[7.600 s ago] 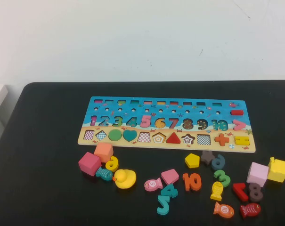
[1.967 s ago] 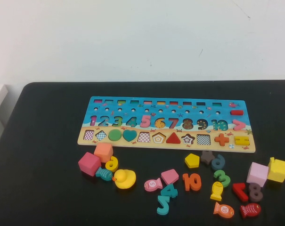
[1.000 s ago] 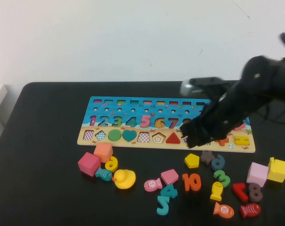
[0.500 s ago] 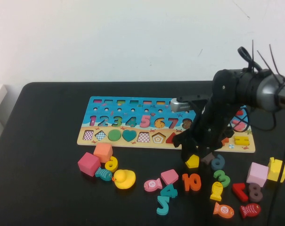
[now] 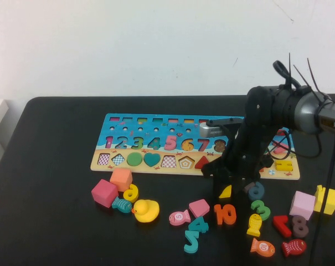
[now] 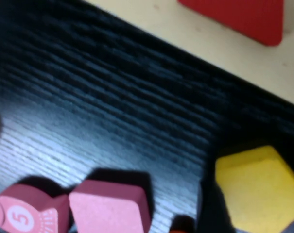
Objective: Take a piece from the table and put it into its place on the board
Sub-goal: Pick up the "Pentagon"
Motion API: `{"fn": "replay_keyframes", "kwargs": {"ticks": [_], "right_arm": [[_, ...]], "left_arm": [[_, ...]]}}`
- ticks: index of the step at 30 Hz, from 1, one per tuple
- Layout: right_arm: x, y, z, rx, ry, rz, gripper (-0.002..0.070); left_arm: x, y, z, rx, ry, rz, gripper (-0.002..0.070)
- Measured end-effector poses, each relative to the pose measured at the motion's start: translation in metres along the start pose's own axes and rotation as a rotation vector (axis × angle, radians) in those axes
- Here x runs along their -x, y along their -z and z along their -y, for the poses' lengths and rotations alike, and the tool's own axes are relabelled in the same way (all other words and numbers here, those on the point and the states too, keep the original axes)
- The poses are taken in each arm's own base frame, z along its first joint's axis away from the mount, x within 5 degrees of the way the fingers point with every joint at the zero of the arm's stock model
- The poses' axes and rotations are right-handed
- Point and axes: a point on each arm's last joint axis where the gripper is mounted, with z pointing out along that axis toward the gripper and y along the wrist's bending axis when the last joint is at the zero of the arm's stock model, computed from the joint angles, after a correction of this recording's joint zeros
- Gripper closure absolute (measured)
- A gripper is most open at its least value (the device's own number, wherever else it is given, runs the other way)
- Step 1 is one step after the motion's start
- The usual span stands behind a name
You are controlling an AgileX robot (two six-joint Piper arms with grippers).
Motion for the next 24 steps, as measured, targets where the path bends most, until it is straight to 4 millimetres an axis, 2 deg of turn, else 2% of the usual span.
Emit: {"fn": "replay_keyframes", "kwargs": {"ticks": [10, 16, 24], "right_arm": [[0.0004, -0.0011, -0.0022, -0.011, 0.016, -0.002, 0.0267], [0.0, -0.0018, -0.0058, -0.028, 0.04, -0.004, 0.0307], [0.0069, 0.0019, -0.0073, -0.042, 0.062, -0.017, 0.0309]], "left_arm": [[0.0, 0.0, 0.0, 0.0, 0.0, 0.0, 0.0676], [0.0, 0.0, 0.0, 0.0, 0.0, 0.0, 0.0676], [0.0, 0.0, 0.0, 0.0, 0.002, 0.0, 0.0676]]}}
